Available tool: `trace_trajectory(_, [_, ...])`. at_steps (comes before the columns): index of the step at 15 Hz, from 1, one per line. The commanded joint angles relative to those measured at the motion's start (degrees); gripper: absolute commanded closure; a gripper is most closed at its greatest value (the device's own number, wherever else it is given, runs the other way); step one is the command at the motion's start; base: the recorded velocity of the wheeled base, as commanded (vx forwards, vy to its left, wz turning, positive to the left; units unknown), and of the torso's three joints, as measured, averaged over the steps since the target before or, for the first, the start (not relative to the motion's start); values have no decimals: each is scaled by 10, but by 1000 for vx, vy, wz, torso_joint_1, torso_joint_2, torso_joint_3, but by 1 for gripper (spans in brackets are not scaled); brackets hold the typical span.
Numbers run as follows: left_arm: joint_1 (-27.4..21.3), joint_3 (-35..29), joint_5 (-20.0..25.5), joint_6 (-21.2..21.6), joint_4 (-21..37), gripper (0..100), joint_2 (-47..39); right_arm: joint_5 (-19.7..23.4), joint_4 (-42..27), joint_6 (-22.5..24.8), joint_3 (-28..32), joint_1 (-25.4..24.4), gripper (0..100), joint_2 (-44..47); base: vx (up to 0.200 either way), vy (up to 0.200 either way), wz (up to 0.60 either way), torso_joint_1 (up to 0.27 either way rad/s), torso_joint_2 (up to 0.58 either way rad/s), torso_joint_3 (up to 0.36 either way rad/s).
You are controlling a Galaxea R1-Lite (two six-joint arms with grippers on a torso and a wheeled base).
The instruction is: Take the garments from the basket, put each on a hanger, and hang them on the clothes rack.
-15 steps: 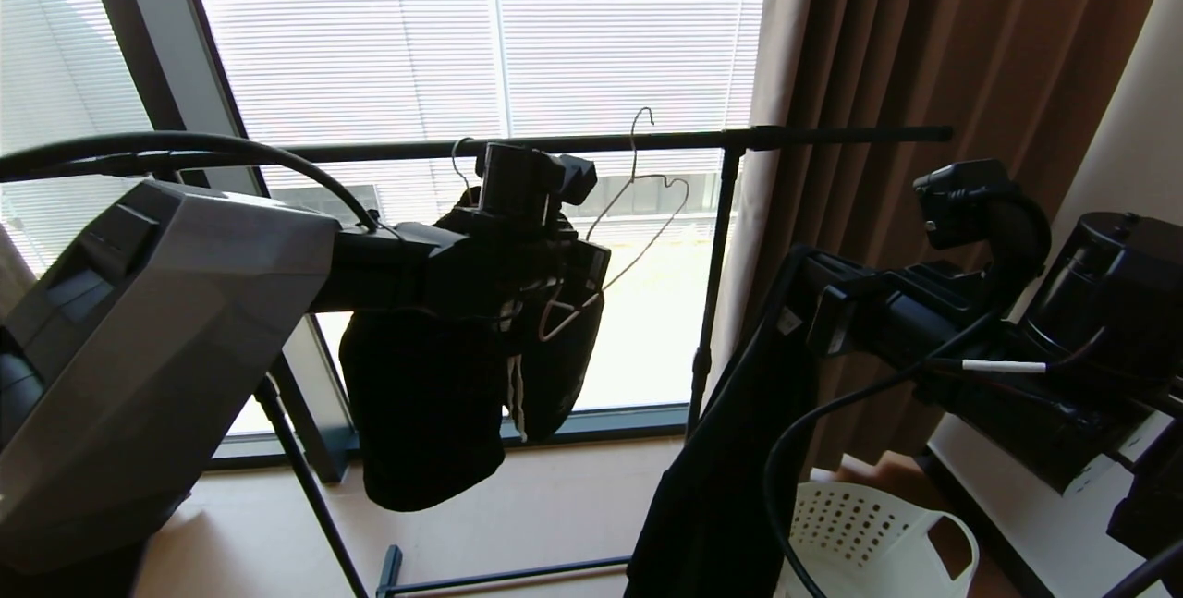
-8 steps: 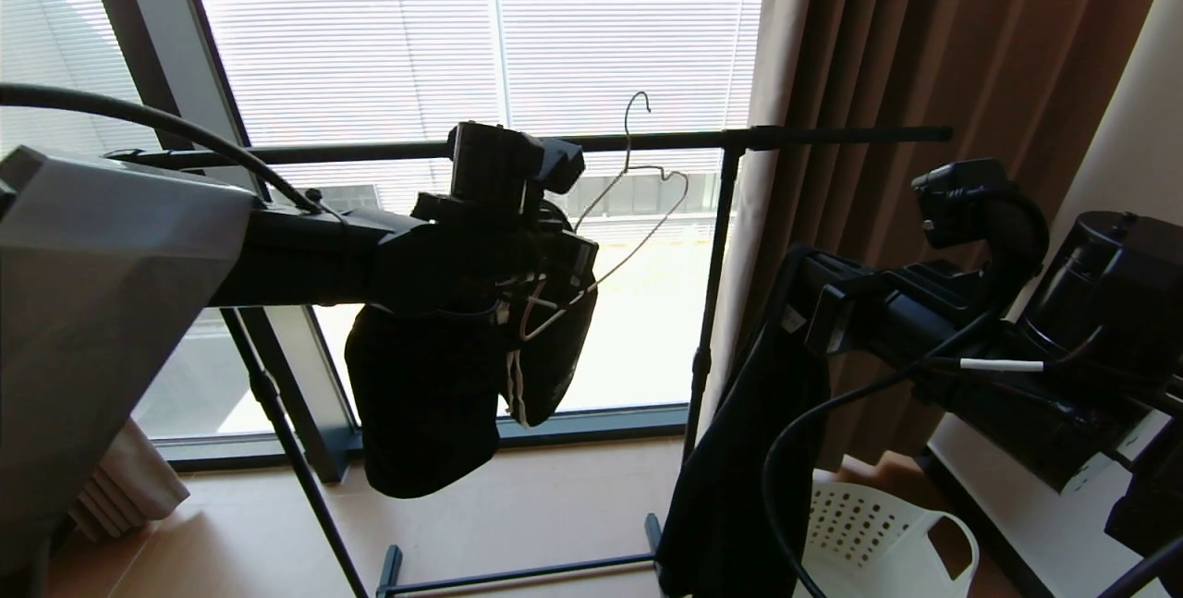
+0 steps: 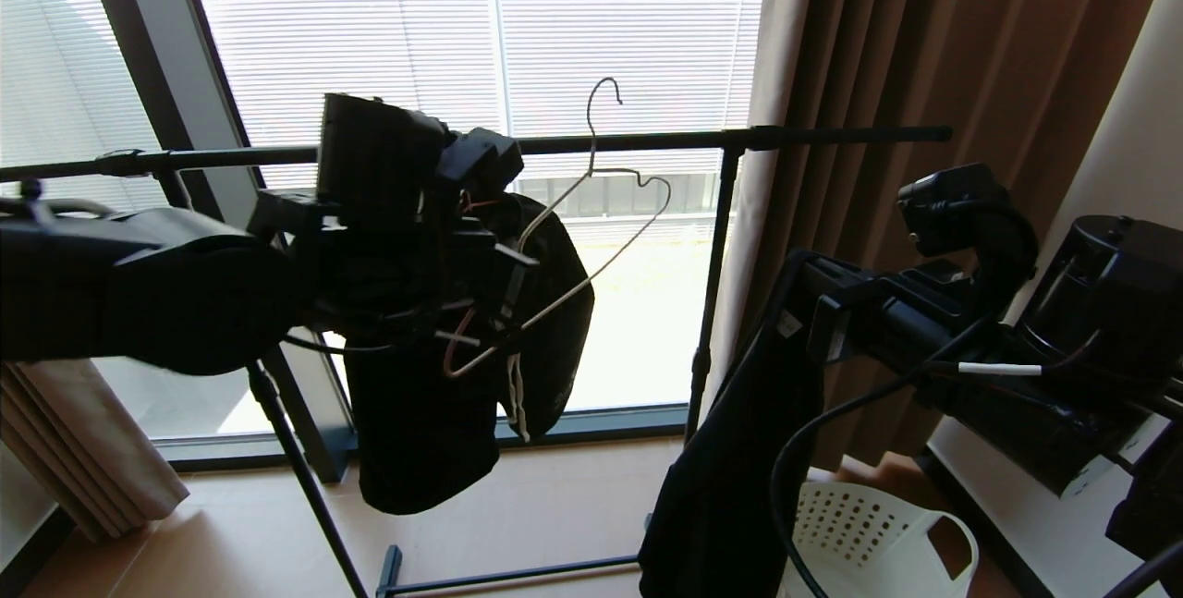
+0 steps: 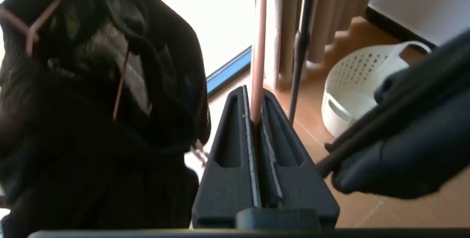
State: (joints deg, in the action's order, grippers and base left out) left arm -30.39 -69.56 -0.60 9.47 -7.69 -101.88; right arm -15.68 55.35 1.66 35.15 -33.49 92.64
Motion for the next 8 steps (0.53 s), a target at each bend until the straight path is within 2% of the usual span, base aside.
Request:
trace_trajectory(1, [-18, 179, 16, 13, -7, 100, 167, -10, -5, 26, -6, 0, 100, -1, 0, 0, 0, 0, 0, 0])
trace_trajectory(4, [-27, 326, 56, 35, -79, 100, 233, -44, -33, 116, 28, 0, 100, 25, 0, 0, 0, 0, 0, 0])
trace_trajectory(7, [-30, 454, 98, 41, -156, 100, 277, -59, -17, 122, 24, 0, 100, 54, 0, 0, 0, 0, 0, 0])
trace_trajectory(8, [-29, 468, 105, 40, -166, 100, 284, -58, -12, 122, 23, 0, 100, 54, 0, 0, 0, 0, 0, 0])
